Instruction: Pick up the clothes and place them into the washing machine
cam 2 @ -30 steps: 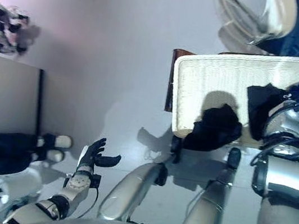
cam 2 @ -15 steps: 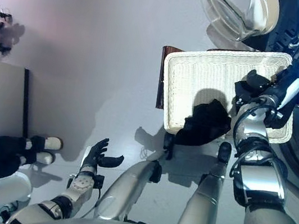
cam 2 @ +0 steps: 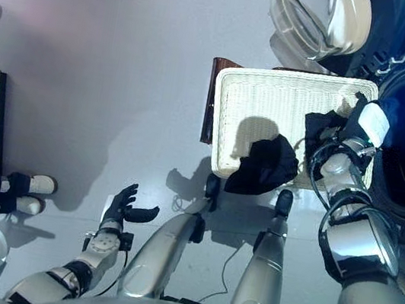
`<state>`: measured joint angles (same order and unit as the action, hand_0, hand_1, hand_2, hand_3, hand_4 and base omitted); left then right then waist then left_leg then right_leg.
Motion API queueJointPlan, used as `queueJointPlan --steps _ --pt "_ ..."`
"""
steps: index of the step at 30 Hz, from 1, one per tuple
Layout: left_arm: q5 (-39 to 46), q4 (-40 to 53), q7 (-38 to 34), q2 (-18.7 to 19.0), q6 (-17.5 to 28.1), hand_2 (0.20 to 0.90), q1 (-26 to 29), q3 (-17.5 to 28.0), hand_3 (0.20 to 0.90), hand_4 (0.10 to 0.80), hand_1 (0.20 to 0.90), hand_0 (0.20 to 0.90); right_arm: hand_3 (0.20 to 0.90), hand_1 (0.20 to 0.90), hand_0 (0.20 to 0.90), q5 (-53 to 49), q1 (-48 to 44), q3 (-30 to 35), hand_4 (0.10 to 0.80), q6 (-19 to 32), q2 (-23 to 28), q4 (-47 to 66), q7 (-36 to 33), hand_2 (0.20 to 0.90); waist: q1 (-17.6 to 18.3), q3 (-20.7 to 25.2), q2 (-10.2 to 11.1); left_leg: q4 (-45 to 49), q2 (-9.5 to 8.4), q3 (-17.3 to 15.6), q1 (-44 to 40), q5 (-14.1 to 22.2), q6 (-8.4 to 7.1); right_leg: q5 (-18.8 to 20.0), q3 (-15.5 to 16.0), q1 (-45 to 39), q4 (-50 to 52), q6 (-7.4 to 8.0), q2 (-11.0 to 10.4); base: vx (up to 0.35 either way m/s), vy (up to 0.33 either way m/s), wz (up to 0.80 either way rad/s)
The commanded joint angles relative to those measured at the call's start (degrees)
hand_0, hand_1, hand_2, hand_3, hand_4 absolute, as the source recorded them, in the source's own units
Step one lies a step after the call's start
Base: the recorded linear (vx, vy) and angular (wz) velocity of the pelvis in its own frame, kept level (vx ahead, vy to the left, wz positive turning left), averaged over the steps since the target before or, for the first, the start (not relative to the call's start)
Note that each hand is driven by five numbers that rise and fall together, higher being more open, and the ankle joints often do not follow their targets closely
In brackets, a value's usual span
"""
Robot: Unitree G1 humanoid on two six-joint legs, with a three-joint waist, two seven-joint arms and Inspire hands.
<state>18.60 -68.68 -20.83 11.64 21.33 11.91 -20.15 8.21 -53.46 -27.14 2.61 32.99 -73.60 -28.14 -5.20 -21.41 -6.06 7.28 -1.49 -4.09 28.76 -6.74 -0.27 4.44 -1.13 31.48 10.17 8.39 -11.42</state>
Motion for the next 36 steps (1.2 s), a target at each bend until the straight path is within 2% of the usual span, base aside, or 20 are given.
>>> queueJointPlan --steps 1,12,22,24,25,32,36 --pt "0.75 -3.54 -0.71 3.30 0.15 0.900 -0.27 3.19 0.900 0.800 0.900 0.900 0.900 0.900 0.900 2.65 -6.53 -4.58 0.800 0.63 3.59 -4.07 -0.26 0.900 -0.94 1.65 1.28 -2.23 -0.64 1.99 3.33 -1.24 -1.89 -2.33 0.27 -0.03 3.61 -4.43 3.43 -0.031 -0.023 -0.03" --pt "4.13 -2.86 0.09 4.01 0.41 0.900 2.67 4.33 0.900 0.800 0.900 0.900 0.900 0.900 0.900 5.41 -11.56 -9.56 0.800 -0.79 5.09 -9.60 1.77 0.900 -2.34 -1.73 1.43 0.15 -0.16 2.26 7.98 -1.39 -2.44 -1.71 0.40 3.95 4.43 -5.03 4.21 -0.030 -0.017 0.01" --pt "4.83 -2.57 0.21 4.50 -0.28 0.900 6.42 4.41 0.900 0.800 0.900 0.900 0.900 0.900 0.900 4.71 -13.48 -10.10 0.800 -1.93 6.96 -14.71 3.00 0.900 -3.94 -4.03 0.52 5.45 0.02 3.82 16.29 -0.79 -3.10 -4.41 1.75 11.56 11.05 -6.54 4.80 -0.039 -0.051 0.08" --pt "4.56 -2.03 0.27 4.62 -0.51 0.900 7.15 4.22 0.900 0.800 0.900 0.900 0.900 0.900 0.900 5.69 -13.89 -10.59 0.800 -2.53 7.97 -16.30 3.52 0.900 -4.42 -4.34 -0.21 5.92 0.02 4.12 17.96 -1.11 -3.26 -4.74 2.01 13.20 12.44 -6.82 4.72 0.005 -0.057 0.13" --pt "4.24 -1.70 0.12 4.44 -0.51 0.900 7.07 4.12 0.900 0.800 0.900 0.900 0.900 0.900 0.900 6.21 -13.49 -10.40 0.800 -2.86 8.35 -16.79 3.64 0.900 -4.40 -4.29 -0.39 6.28 -0.36 4.40 17.73 0.38 -3.60 -6.56 1.76 13.02 13.15 -6.60 4.42 0.047 -0.040 0.14" --pt "1.35 2.02 0.58 3.74 -1.99 0.900 7.70 4.03 0.900 0.800 0.900 0.900 0.900 0.900 0.900 11.50 -10.49 -10.57 0.800 -6.35 13.30 -21.09 8.52 0.900 -6.95 -3.33 -3.79 6.68 -1.16 4.90 20.72 -0.18 -3.59 -7.49 0.84 17.53 16.18 -7.05 4.08 -0.002 -0.007 0.08" --pt "0.15 3.16 0.37 3.66 -2.38 0.900 7.33 4.26 0.900 0.800 0.900 0.900 0.900 0.900 0.900 13.95 -7.84 -10.50 0.800 -7.20 13.80 -21.49 9.81 0.900 -7.50 -2.69 -4.54 6.92 -1.54 4.81 20.91 0.00 -3.44 -7.76 0.23 18.11 16.74 -7.13 3.87 0.000 0.003 0.03"
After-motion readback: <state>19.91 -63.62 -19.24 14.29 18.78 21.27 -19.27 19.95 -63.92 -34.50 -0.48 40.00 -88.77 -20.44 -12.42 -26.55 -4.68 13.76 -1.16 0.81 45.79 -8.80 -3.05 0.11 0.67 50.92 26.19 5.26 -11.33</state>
